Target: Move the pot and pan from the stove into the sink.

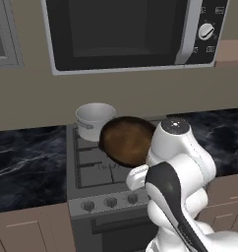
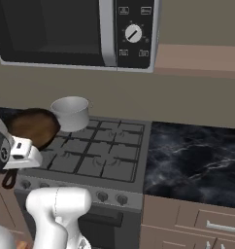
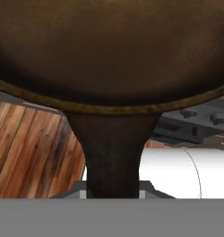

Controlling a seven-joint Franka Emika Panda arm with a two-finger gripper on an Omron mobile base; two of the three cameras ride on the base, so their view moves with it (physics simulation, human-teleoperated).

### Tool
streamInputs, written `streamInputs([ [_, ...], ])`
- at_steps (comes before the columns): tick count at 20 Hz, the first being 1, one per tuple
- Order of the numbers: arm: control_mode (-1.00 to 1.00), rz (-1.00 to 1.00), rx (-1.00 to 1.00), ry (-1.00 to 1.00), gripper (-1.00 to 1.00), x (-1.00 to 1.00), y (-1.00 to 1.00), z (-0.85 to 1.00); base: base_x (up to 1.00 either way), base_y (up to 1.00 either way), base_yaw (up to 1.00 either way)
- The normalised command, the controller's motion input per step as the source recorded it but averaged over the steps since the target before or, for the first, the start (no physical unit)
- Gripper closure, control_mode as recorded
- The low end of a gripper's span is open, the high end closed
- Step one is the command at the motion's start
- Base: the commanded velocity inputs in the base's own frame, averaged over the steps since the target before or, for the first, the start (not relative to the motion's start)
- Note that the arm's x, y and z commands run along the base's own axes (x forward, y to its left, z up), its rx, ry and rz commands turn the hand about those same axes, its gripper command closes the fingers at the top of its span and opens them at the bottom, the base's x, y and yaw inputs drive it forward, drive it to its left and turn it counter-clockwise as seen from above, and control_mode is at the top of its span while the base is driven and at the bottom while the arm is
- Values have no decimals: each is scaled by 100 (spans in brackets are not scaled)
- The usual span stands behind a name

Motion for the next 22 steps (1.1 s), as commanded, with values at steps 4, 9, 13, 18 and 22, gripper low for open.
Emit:
streamInputs([
  [4, -100, 7, 0, 0, 100, -41, -4, 2, 0, 0, 0],
  [9, -100, 0, 0, 0, 100, -2, 0, 0, 0, 0, 0],
  [13, -100, 0, 0, 0, 100, 0, 0, 0, 0, 0, 0],
  [18, 100, 0, 0, 0, 100, -1, 0, 0, -42, -9, 0],
  [22, 100, 0, 0, 0, 100, 0, 0, 0, -79, -18, 0],
])
